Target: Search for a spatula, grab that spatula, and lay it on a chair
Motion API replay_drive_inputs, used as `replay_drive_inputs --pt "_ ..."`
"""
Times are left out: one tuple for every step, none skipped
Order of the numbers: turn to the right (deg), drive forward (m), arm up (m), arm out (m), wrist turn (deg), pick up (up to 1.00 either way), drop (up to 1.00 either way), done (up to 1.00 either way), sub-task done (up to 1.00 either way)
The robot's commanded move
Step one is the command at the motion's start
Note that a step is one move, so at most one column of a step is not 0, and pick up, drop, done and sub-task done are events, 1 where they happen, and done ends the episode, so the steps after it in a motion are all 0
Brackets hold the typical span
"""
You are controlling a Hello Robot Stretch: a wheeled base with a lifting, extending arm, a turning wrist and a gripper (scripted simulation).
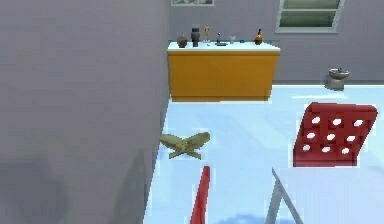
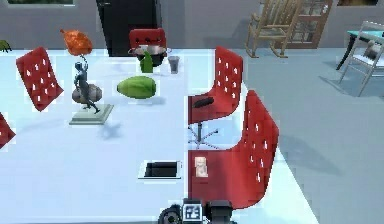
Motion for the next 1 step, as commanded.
replay_drive_inputs --pt "0.0 0.0 0.0 -0.08 0.0 0.0 0.0 0.0 0.0"
